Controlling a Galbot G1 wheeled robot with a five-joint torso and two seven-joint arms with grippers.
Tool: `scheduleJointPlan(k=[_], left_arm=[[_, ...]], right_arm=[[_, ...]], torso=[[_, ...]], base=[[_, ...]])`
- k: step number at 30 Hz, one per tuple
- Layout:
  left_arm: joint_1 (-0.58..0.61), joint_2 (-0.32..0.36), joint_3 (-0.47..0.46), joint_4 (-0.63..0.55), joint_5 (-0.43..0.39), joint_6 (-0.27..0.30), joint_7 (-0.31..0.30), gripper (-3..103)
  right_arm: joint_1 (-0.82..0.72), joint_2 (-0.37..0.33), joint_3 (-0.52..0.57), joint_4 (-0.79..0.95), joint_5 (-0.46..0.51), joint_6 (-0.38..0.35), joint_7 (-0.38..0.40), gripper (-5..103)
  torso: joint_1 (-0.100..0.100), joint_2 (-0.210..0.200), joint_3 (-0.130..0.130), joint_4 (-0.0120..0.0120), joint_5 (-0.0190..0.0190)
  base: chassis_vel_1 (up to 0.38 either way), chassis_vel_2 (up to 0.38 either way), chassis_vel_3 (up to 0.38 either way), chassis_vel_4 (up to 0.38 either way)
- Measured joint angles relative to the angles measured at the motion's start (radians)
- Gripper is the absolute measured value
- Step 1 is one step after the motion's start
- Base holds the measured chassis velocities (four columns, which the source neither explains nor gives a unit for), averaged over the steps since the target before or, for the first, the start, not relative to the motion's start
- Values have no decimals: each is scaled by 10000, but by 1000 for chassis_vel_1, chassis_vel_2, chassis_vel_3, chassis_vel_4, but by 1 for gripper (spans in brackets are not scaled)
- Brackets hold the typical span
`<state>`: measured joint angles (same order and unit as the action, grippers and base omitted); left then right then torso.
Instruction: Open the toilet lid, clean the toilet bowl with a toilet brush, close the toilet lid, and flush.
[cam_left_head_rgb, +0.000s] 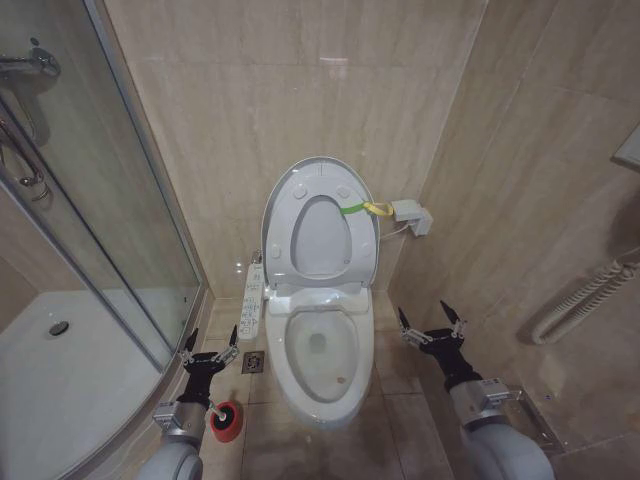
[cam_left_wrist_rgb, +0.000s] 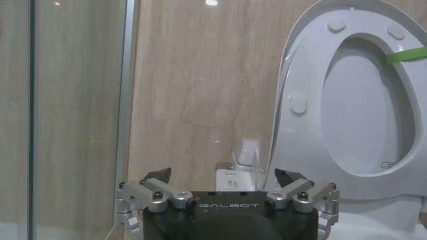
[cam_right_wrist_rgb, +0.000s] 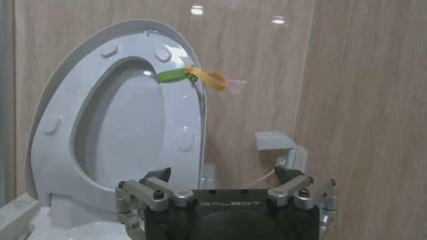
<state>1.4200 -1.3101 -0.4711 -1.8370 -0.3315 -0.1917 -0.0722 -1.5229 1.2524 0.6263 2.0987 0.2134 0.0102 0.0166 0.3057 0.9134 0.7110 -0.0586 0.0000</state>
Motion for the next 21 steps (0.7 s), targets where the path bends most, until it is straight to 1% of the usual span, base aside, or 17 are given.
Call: scheduleJointPlan(k=[3, 6, 7, 9, 14, 16, 21], left_arm=[[0, 0, 0, 0, 0, 0, 0, 100], [0, 0, 0, 0, 0, 0, 0, 100], [0, 0, 0, 0, 0, 0, 0, 100], [0, 0, 0, 0, 0, 0, 0, 100], [0, 0, 0, 0, 0, 0, 0, 100], [0, 0, 0, 0, 0, 0, 0, 100], [0, 0, 0, 0, 0, 0, 0, 100]], right_arm=[[-51, -23, 99, -19, 93, -6, -91, 100], [-95, -10, 100, -11, 128, -12, -5, 100], [-120, 37, 75, 4, 134, 0, 164, 100], [-258, 98, 89, 91, 139, 5, 236, 100], [-576, 232, 176, 323, 213, 11, 224, 100], [-762, 383, 216, 436, 227, 87, 222, 100], [-1002, 458, 156, 504, 224, 226, 192, 100]], torso=[[0, 0, 0, 0, 0], [0, 0, 0, 0, 0], [0, 0, 0, 0, 0], [0, 0, 0, 1, 0], [0, 0, 0, -1, -2], [0, 0, -1, -1, -1], [0, 0, 0, 0, -1]], base=[[0, 0, 0, 0], [0, 0, 0, 0], [0, 0, 0, 0], [0, 0, 0, 0], [0, 0, 0, 0], [0, 0, 0, 0], [0, 0, 0, 0]])
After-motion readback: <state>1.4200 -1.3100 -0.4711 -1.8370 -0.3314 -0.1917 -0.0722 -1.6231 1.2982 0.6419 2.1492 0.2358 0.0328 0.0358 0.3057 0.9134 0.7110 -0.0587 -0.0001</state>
